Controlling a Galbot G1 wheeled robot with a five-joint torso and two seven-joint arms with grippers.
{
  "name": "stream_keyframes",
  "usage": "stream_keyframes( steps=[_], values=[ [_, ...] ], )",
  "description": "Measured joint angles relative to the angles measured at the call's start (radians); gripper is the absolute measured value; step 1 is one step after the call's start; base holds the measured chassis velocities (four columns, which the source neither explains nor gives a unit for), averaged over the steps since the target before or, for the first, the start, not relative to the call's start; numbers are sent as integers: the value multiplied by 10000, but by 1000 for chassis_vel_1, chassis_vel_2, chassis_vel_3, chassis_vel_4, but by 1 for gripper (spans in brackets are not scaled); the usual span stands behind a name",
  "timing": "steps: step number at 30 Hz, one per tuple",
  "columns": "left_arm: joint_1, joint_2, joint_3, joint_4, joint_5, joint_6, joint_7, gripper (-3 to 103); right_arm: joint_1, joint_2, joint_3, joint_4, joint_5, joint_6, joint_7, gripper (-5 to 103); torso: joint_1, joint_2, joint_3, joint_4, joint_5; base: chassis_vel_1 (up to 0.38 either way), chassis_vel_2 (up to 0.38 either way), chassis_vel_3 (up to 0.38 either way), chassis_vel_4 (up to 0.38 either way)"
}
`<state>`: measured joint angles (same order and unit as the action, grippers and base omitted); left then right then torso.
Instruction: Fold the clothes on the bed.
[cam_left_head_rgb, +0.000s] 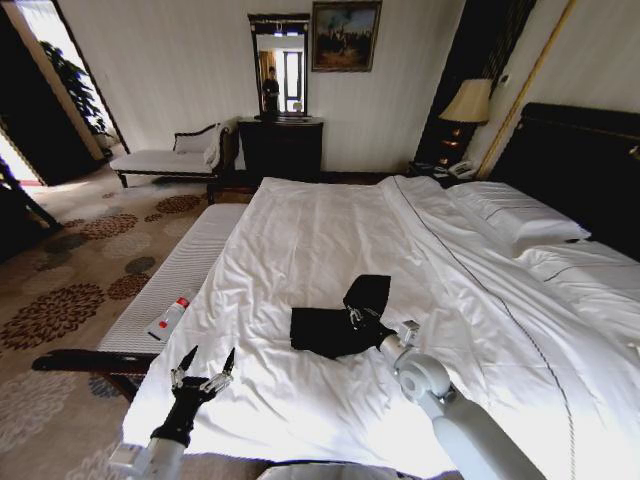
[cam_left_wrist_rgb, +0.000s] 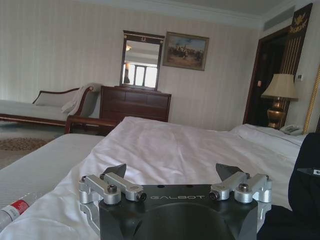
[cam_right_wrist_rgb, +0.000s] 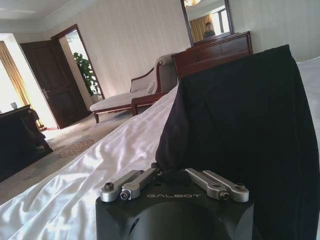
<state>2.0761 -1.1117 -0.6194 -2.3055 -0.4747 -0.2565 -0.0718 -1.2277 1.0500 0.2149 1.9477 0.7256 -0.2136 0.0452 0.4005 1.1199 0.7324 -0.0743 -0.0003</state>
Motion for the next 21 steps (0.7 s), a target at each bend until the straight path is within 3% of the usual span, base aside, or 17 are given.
stream_keyframes(
  steps=[21],
  values=[
    [0,0,0,0,0,0,0,100,273,1242,-983,-766,-294,307,-135,7,-1,0,0,0,0,0,0,0,0]
  ],
)
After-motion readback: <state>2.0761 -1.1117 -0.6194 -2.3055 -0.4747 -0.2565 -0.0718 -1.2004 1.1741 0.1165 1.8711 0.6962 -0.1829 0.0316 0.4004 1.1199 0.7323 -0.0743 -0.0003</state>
